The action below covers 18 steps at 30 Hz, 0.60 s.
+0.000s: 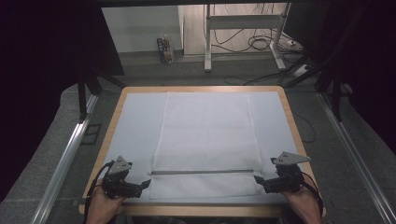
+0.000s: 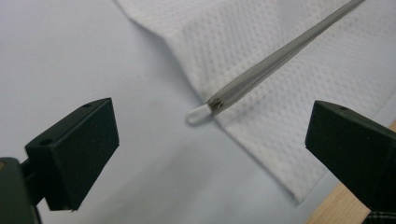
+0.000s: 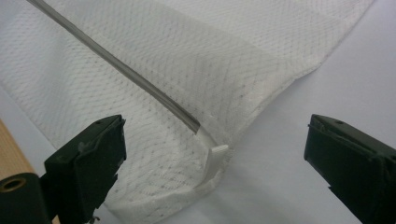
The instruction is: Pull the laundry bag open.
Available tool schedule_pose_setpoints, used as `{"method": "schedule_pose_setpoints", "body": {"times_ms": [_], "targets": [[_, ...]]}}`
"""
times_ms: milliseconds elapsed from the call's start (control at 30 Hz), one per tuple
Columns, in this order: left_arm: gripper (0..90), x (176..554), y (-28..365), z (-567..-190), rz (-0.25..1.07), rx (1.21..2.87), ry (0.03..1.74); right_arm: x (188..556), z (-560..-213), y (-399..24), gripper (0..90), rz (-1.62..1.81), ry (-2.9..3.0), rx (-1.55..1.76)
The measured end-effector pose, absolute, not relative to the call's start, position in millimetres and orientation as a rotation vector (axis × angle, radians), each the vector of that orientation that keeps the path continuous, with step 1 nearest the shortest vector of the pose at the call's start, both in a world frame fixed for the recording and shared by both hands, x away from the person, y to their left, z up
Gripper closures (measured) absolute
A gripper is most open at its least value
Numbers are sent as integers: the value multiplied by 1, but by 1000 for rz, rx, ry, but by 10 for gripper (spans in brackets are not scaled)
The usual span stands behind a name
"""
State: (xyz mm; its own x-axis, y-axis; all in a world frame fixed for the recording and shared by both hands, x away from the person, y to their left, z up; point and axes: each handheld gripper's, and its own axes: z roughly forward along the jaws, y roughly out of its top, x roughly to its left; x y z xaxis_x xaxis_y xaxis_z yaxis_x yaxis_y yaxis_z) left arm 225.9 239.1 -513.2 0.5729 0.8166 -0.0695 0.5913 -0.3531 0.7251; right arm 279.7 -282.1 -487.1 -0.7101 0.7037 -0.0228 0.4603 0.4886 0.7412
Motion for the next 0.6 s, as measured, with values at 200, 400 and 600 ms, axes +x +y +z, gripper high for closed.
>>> {"method": "schedule_pose_setpoints", "body": {"times_ms": [200, 400, 600], "targets": [[0, 214, 247, -518, 459, 2043, 1139, 273, -489, -287, 35, 1068, 2403, 996], [0, 208, 252, -521, 494, 2031, 1158, 269, -495, -293, 21, 1072, 2420, 1011], [0, 208, 249, -524, 522, 2071, 1185, 267, -498, -295, 12, 1072, 2433, 1027]]}}
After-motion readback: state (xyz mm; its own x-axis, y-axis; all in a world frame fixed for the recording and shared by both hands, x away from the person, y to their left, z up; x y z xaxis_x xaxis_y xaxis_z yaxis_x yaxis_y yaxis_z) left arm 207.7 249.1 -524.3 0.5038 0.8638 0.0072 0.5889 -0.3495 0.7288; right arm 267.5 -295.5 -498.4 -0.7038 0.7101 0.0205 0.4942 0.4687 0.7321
